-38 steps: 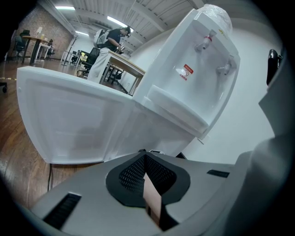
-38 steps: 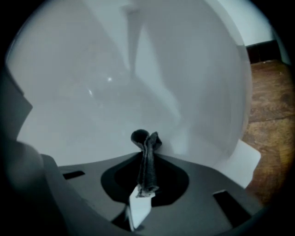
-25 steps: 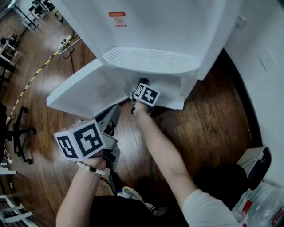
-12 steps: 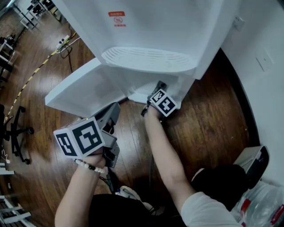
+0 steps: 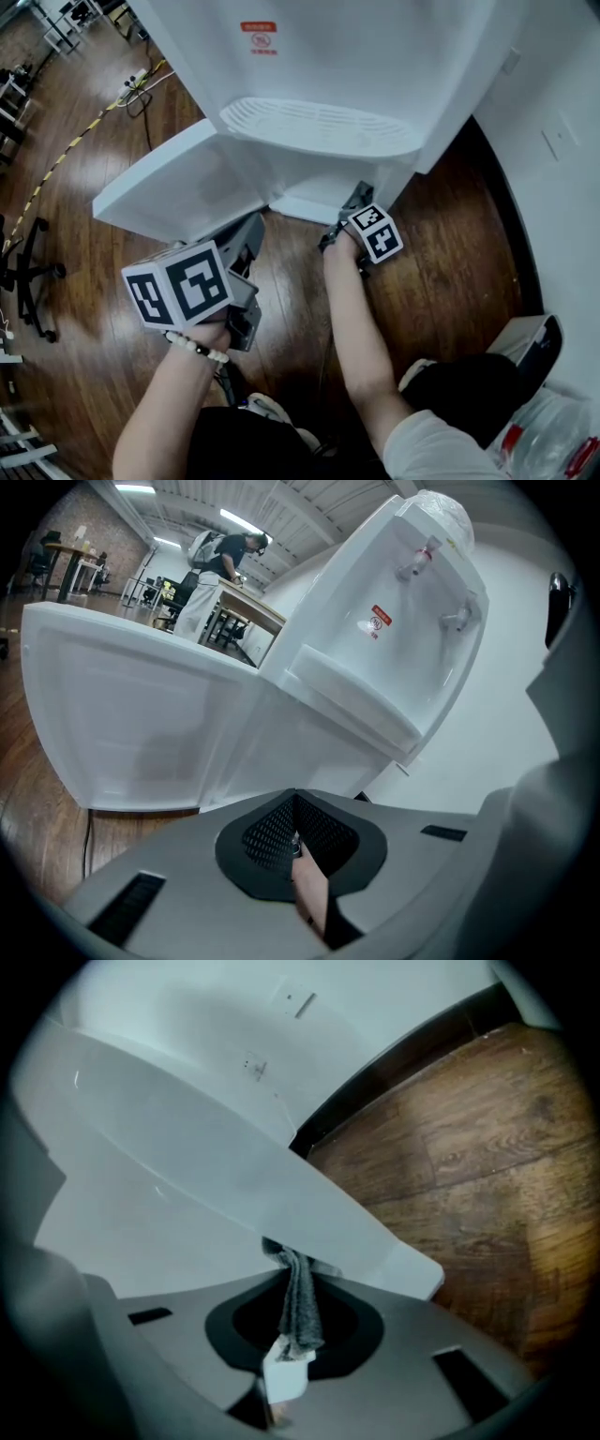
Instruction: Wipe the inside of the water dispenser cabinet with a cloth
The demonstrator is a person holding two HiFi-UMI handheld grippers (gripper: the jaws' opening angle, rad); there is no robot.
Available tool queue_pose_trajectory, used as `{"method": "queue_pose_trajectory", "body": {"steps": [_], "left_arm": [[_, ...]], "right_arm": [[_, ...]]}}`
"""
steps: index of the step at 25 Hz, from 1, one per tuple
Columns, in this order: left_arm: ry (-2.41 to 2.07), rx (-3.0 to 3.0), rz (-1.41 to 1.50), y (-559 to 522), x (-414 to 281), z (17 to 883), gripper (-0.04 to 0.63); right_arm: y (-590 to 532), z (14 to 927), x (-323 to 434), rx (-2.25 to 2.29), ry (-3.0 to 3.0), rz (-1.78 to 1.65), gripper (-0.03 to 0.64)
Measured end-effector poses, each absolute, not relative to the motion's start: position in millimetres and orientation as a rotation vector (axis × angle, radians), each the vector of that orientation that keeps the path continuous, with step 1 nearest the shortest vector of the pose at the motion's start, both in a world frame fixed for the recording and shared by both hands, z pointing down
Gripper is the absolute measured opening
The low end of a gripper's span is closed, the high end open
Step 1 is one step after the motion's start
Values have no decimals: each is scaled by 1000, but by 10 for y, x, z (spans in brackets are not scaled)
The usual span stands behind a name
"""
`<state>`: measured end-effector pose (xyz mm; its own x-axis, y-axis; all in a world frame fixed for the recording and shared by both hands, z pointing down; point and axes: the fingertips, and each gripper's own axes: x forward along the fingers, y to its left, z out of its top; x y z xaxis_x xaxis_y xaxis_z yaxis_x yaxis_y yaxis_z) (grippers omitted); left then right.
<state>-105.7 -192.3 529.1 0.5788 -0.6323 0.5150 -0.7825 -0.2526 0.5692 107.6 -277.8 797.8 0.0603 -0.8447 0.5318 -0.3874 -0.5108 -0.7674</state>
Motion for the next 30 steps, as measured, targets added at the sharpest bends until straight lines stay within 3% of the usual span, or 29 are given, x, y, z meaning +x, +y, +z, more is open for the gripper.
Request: {"method": "queue_pose_trajectory", "body": {"steps": [10,17,25,30], "left_arm": [[-1220,1985,238,-1994,-1189,5316,-6],[-1333,2010,400,-2129,-1269,5311,-6],[-1383,1887,400,-1648,-1829,4858,-6],[-1400,1717,415,-1295,-2169,3952,-6]], "right_arm": [[-2797,7747,352,-1872,1646,-1417,41],[-2395,7452,-38,-2103,2058,-1436,38],[-1792,6080,-629,-1952,2613,-1403,37],[-1753,4661,-1010,-1816,2774,-1317,35]]}}
